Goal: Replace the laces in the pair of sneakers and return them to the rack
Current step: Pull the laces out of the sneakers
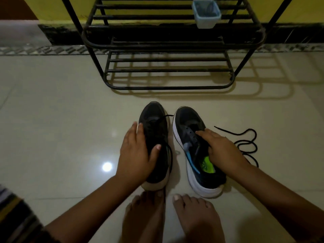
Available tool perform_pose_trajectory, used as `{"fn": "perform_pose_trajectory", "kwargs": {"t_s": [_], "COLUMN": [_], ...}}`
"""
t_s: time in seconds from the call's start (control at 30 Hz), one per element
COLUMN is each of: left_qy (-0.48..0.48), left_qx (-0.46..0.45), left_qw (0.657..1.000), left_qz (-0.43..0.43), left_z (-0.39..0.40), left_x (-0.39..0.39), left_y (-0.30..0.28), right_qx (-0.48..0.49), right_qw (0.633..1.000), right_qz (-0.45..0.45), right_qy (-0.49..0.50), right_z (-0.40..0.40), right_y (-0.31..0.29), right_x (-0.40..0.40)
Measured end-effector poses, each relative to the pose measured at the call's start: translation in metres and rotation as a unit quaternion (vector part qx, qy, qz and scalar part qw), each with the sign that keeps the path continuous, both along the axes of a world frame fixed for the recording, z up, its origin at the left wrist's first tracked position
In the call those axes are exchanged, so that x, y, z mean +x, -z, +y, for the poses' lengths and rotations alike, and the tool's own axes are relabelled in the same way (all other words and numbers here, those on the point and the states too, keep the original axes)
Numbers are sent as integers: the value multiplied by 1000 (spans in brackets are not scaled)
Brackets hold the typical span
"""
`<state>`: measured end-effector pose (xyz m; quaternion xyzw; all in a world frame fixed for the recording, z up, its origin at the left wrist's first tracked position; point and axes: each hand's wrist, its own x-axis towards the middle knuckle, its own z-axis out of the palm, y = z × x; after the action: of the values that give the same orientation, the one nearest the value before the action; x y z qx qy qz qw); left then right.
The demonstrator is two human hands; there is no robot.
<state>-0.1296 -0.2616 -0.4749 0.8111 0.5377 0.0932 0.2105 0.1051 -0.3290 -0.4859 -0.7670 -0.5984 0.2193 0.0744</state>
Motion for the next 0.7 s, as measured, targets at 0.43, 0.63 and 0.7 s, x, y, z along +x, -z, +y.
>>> {"fn": "perform_pose_trajectory", "kwargs": {"t_s": [0.43, 0.63, 0.7], "left_qy": [1, 24, 36], "left_qx": [-52, -30, -27], "left_qw": [999, 999, 999], "left_qz": [-15, 34, 25], "left_z": [-13, 3, 3], "left_x": [5, 9, 11], "left_y": [8, 5, 5], "right_qx": [-29, 218, 184], "right_qw": [996, 954, 944], "right_qz": [-87, -136, -153], "right_qy": [-3, -156, -227], "right_z": [13, -1, -6], "right_y": [-12, -37, -32], "right_x": [13, -38, -59]}}
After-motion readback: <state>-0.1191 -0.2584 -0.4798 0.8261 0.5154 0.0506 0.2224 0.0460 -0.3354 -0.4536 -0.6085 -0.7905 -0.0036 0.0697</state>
